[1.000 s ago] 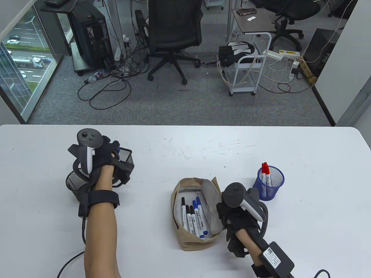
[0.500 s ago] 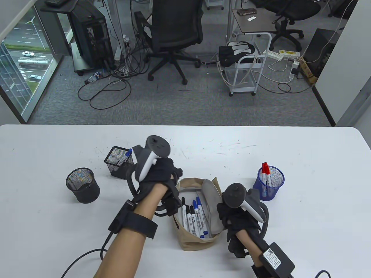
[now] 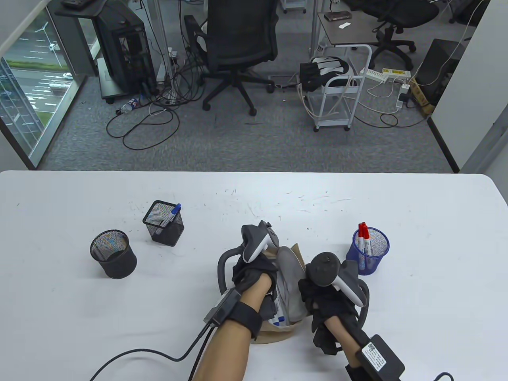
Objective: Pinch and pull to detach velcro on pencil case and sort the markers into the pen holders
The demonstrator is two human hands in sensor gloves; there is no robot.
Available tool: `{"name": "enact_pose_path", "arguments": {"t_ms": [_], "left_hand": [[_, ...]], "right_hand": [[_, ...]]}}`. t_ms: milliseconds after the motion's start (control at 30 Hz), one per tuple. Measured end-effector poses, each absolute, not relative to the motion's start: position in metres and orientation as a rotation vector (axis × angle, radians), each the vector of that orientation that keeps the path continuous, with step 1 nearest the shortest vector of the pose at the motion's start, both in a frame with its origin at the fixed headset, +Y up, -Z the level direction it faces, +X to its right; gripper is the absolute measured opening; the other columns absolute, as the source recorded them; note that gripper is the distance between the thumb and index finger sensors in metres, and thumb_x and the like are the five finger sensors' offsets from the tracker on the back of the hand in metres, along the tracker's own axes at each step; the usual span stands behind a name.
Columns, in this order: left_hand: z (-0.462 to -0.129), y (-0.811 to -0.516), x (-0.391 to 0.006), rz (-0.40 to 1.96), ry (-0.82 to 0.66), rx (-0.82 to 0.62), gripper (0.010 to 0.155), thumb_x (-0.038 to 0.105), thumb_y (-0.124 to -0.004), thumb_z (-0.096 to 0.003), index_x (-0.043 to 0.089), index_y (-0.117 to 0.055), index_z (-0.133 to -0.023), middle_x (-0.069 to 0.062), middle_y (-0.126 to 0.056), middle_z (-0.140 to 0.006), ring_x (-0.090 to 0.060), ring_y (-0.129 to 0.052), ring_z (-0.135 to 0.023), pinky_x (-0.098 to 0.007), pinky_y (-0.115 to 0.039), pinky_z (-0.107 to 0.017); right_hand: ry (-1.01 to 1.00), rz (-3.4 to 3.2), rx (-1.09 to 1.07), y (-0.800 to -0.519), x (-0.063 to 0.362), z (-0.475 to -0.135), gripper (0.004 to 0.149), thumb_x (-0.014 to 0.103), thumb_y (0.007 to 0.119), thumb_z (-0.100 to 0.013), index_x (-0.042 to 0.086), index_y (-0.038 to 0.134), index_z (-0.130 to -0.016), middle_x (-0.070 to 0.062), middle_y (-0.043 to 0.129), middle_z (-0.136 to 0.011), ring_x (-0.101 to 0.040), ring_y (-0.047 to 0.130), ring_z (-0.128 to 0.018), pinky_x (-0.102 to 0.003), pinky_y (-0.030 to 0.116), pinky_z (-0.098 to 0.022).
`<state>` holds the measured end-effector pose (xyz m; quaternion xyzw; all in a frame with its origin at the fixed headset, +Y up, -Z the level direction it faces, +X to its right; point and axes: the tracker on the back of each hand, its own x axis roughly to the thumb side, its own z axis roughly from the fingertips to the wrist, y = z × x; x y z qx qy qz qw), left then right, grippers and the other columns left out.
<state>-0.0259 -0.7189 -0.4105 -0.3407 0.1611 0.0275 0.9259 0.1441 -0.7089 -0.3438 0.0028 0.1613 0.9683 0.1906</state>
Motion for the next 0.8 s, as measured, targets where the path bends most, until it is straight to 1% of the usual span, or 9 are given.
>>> {"name": "enact_pose_path", "arguments": {"t_ms": [100,167,200,400,500,567,667,767,800], "left_hand": [[-0.416,-0.738,-0.022,-0.015,0.362,-0.727,0.077,0.047,-0.100,-0.0402,0.003,-0.081,-0.100,-0.014,-0.104,-0.084,-0.029,-0.112,-0.063,-0.031,-0.103,-0.035],[-0.419,-0.740,-0.018,-0.086,0.375,-0.681,0.076,0.047,-0.101,-0.0380,0.007,-0.083,-0.100,-0.010,-0.107,-0.080,-0.026,-0.114,-0.060,-0.030,-0.103,-0.035],[-0.420,-0.739,-0.018,-0.090,0.377,-0.698,0.076,0.047,-0.101,-0.0380,0.008,-0.082,-0.100,-0.009,-0.107,-0.080,-0.025,-0.114,-0.060,-0.029,-0.103,-0.036],[-0.419,-0.743,-0.023,0.010,0.378,-0.739,0.081,0.047,-0.102,-0.0368,0.008,-0.077,-0.104,-0.002,-0.107,-0.075,-0.021,-0.113,-0.053,-0.029,-0.101,-0.034],[-0.417,-0.740,-0.024,-0.001,0.352,-0.712,0.081,0.049,-0.102,-0.0362,0.009,-0.078,-0.103,-0.001,-0.108,-0.072,-0.019,-0.113,-0.049,-0.028,-0.100,-0.032],[-0.415,-0.732,-0.024,0.052,0.318,-0.684,0.080,0.049,-0.101,-0.0361,0.011,-0.078,-0.103,-0.001,-0.109,-0.071,-0.019,-0.113,-0.048,-0.028,-0.100,-0.032],[-0.414,-0.703,-0.032,0.228,0.254,-0.600,0.078,0.049,-0.101,-0.0365,0.014,-0.078,-0.103,0.000,-0.110,-0.071,-0.019,-0.113,-0.046,-0.028,-0.100,-0.031],[-0.418,-0.665,-0.060,0.476,0.291,-0.537,0.075,0.047,-0.100,-0.0385,0.014,-0.079,-0.102,-0.001,-0.109,-0.073,-0.019,-0.113,-0.045,-0.029,-0.099,-0.030],[-0.419,-0.655,-0.068,0.508,0.297,-0.510,0.073,0.047,-0.100,-0.0388,0.015,-0.080,-0.102,-0.001,-0.110,-0.073,-0.019,-0.113,-0.044,-0.029,-0.099,-0.030]], "right_hand": [[0.460,2.714,0.008,-0.709,0.145,-0.345,0.056,0.029,0.084,-0.051,-0.002,0.072,-0.096,-0.015,0.103,-0.069,-0.016,0.105,-0.022,-0.028,0.089,-0.016],[0.458,2.711,0.009,-0.709,0.145,-0.344,0.056,0.029,0.084,-0.051,-0.002,0.072,-0.096,-0.015,0.103,-0.069,-0.016,0.105,-0.022,-0.028,0.089,-0.016],[0.458,2.711,0.009,-0.709,0.145,-0.344,0.056,0.029,0.084,-0.051,-0.001,0.071,-0.096,-0.015,0.103,-0.069,-0.016,0.105,-0.022,-0.028,0.089,-0.016],[0.441,2.698,0.021,-0.711,0.146,-0.344,0.056,0.029,0.084,-0.051,-0.002,0.072,-0.096,-0.015,0.103,-0.068,-0.016,0.105,-0.021,-0.028,0.089,-0.016],[0.433,2.704,0.019,-0.711,0.145,-0.344,0.056,0.029,0.085,-0.051,-0.002,0.072,-0.096,-0.016,0.103,-0.068,-0.016,0.105,-0.021,-0.028,0.089,-0.015],[0.424,2.716,0.018,-0.711,0.145,-0.343,0.056,0.029,0.085,-0.051,-0.002,0.072,-0.096,-0.015,0.103,-0.068,-0.016,0.105,-0.021,-0.028,0.089,-0.015],[0.417,2.715,0.022,-0.711,0.144,-0.343,0.056,0.029,0.085,-0.051,-0.002,0.073,-0.096,-0.016,0.103,-0.068,-0.016,0.105,-0.021,-0.028,0.089,-0.015],[0.416,2.708,0.021,-0.711,0.145,-0.343,0.056,0.029,0.085,-0.051,-0.002,0.073,-0.096,-0.015,0.103,-0.068,-0.016,0.105,-0.021,-0.028,0.089,-0.015],[0.417,2.708,0.021,-0.711,0.145,-0.343,0.056,0.029,0.085,-0.051,-0.002,0.072,-0.096,-0.015,0.103,-0.068,-0.016,0.105,-0.021,-0.028,0.089,-0.015]]}}
